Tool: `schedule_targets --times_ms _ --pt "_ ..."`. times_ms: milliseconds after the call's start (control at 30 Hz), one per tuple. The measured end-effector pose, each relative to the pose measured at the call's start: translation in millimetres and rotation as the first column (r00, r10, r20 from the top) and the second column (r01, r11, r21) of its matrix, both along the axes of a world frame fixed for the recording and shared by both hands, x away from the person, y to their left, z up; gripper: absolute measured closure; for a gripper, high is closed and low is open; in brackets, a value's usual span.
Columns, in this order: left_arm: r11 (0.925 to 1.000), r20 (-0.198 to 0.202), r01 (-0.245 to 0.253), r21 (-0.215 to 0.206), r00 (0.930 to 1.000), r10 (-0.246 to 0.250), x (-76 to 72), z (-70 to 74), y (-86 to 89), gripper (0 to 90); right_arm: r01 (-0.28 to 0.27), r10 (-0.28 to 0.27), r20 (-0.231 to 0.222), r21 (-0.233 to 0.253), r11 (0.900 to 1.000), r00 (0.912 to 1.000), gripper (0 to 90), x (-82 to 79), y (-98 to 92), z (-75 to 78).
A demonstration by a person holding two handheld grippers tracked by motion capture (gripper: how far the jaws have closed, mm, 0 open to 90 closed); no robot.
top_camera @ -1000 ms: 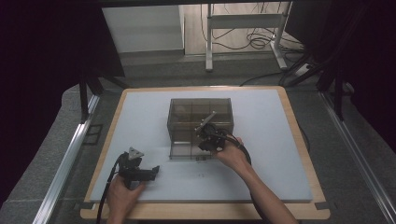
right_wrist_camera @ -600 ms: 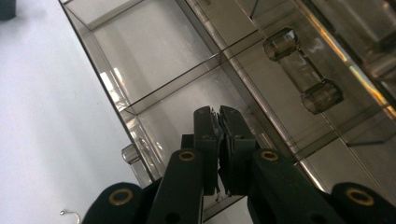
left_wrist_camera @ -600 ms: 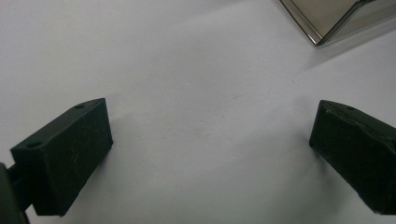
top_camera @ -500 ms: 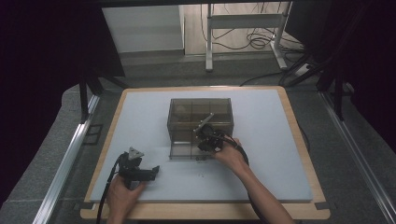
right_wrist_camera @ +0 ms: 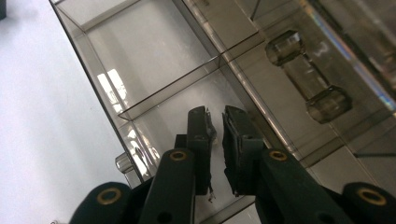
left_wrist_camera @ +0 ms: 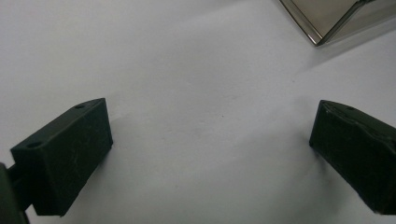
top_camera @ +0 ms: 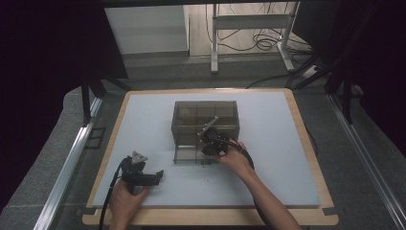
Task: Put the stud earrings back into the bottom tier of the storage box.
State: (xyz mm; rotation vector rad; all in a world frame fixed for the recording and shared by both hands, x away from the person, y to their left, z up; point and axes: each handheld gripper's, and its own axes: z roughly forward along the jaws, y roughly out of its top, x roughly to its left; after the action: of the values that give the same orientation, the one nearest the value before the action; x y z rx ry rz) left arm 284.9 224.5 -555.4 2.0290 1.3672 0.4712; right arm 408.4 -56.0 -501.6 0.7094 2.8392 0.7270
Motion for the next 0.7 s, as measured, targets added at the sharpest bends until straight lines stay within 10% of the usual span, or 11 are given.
schedule_targets --times_ms 700 --pt "1.0 0.001 0.0 -0.001 1.0 0.0 0.0 -0.1 0.0 0.0 -0.042 0.043 -0.03 0.031 0.999 0.9986 77.5 -16.7 -1.9 20.0"
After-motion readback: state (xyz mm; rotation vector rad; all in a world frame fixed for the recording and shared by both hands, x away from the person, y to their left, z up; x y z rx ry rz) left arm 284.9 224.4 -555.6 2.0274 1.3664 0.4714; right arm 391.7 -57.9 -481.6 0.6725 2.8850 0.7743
